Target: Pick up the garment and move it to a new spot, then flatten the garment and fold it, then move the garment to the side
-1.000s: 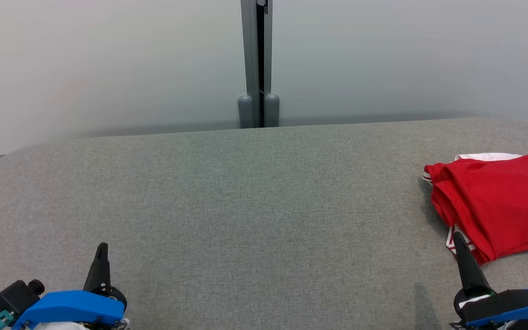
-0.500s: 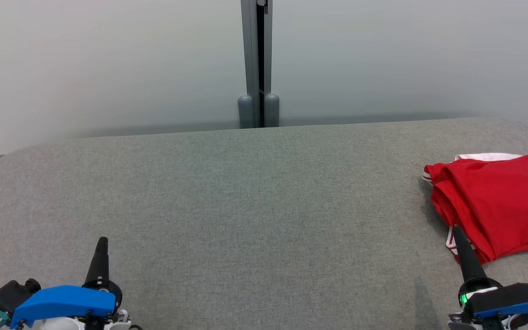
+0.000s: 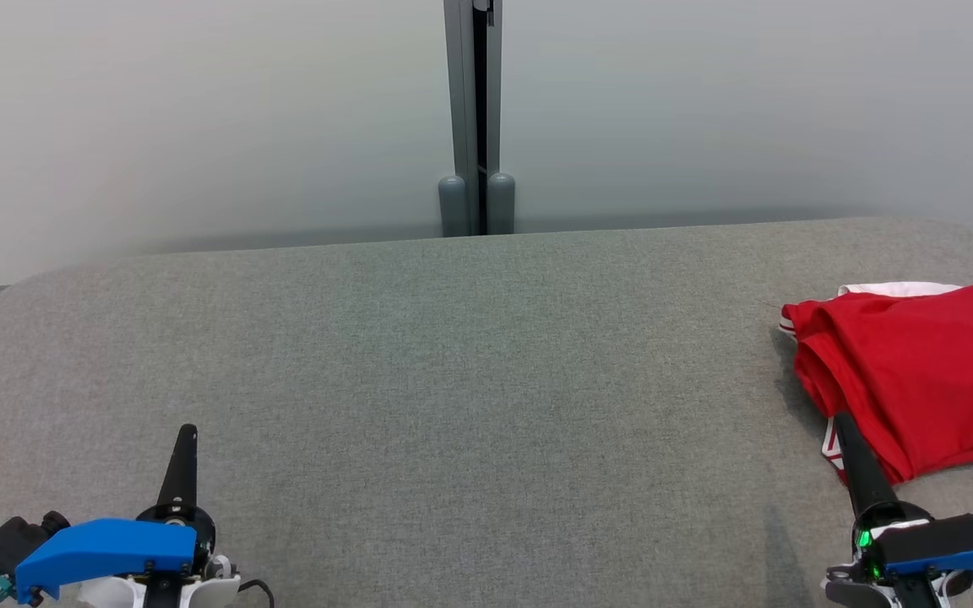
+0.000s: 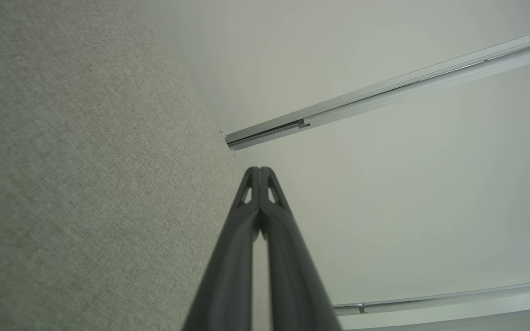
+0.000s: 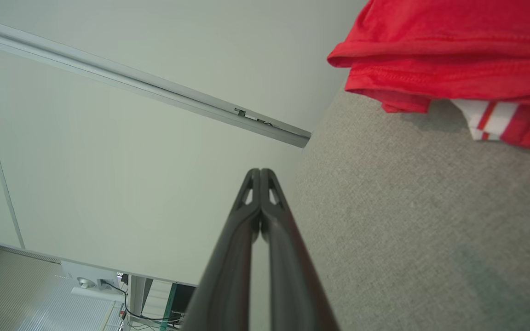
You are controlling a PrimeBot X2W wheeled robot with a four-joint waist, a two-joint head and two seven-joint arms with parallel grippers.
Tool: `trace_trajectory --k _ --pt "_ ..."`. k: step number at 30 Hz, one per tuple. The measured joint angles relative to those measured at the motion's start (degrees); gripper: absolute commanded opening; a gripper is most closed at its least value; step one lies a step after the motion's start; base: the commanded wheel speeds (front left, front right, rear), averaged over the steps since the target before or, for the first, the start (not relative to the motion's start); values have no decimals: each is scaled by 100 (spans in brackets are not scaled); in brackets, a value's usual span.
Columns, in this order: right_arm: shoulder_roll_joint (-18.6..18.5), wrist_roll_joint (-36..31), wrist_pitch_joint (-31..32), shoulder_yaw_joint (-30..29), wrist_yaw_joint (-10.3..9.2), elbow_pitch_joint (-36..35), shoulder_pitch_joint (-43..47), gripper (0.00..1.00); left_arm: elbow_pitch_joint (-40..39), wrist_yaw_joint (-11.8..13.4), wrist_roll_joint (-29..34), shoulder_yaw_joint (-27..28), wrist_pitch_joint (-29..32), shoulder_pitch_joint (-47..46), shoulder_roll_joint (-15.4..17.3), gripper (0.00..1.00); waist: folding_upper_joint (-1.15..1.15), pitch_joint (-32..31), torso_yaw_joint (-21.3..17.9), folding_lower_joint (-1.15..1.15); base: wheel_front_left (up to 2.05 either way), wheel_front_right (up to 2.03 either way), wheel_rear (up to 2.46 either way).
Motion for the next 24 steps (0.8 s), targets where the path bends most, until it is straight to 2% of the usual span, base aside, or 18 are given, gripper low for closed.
trace_trajectory --k 24 --pt "-2 1151 123 -26 1 202 -222 0 -7 -191 -925 323 277 -140 -227 0 0 -2 1 -1 0 0 0"
